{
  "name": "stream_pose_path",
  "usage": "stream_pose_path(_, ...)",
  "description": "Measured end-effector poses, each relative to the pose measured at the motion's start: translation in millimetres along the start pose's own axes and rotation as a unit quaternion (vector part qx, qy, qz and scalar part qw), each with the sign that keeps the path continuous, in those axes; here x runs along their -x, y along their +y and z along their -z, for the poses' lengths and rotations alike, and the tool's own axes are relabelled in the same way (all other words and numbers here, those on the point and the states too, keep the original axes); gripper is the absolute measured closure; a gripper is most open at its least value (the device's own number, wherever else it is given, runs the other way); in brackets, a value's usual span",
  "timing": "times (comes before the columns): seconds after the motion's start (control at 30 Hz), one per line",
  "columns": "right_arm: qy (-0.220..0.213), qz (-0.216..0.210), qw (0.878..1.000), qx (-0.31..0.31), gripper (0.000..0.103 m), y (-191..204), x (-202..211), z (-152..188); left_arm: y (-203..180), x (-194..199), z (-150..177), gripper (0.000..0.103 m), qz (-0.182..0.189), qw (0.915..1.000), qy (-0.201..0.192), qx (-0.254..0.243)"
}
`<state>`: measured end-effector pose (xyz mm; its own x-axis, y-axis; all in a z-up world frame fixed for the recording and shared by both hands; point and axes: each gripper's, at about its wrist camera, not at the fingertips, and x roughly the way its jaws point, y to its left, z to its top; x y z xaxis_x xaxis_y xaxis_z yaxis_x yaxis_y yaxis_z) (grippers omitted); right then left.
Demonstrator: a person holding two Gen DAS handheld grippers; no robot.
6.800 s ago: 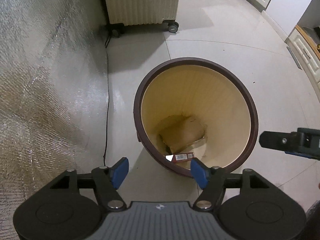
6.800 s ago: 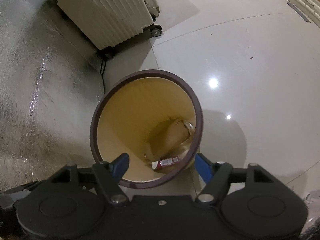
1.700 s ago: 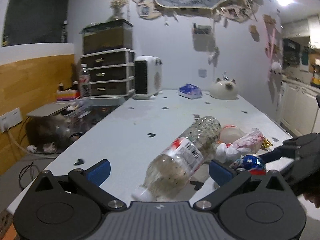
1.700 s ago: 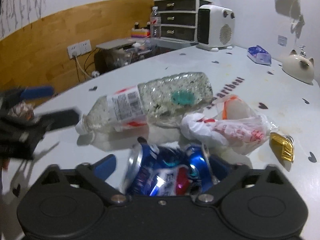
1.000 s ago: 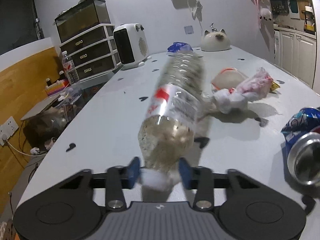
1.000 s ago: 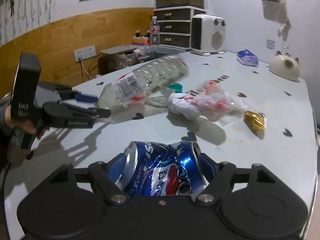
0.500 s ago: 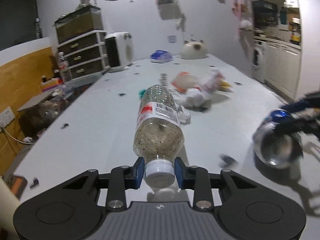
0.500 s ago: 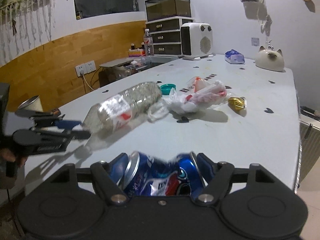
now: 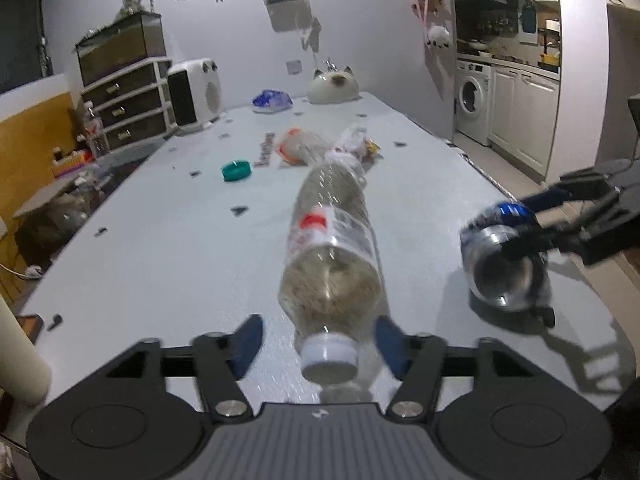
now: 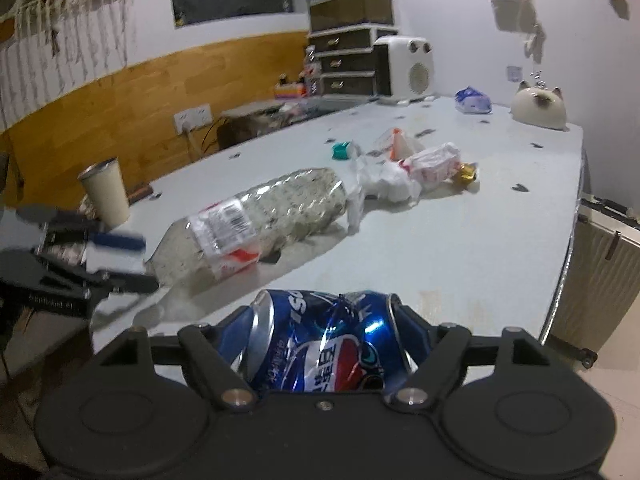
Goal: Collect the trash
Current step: 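Grasp the Pepsi can with the right gripper while the left grasps the clear water bottle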
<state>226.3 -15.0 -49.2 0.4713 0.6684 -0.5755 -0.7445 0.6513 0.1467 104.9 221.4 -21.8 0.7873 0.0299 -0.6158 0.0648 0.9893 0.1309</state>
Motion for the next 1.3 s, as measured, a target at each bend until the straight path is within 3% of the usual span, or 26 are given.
stream_pose_path(0.17, 0.071, 0.002, 0.997, 0.041, 0.022, 8, -5, -15, -10, 6, -26, 0.021, 0.009, 0.9995, -0.01, -0.03)
stream_pose_path(0.4, 0.131, -0.013, 0.989, 0.062, 0.022, 17, -8, -24, -33, -13, -63, 0.018, 0.033, 0.9957, 0.015, -0.085)
stream_pose_path(0.5, 0.139, -0.02, 0.988, 0.058, 0.018, 17, -8, -23, -36, -28, -72, 0.018, 0.057, 0.9952, 0.033, -0.072)
stream_pose_path(0.8, 0.174, -0.007, 0.983, 0.052, 0.015, 16, -15, -29, -23, -68, -84, 0.018, 0.079, 0.9913, 0.103, 0.022)
stream_pose_path(1.0, 0.205, 0.008, 0.977, 0.06, 0.009, 22, -25, -39, -19, -84, -91, 0.018, 0.084, 0.9867, 0.123, 0.065)
stream_pose_path(1.13, 0.223, 0.007, 0.974, 0.042, 0.008, 20, -33, -43, -21, -95, -94, 0.018, 0.084, 0.9842, 0.137, 0.073)
stream_pose_path(1.3, 0.249, 0.01, 0.966, 0.069, 0.01, 24, -41, -41, -24, -105, -90, 0.018, 0.083, 0.9815, 0.158, 0.07)
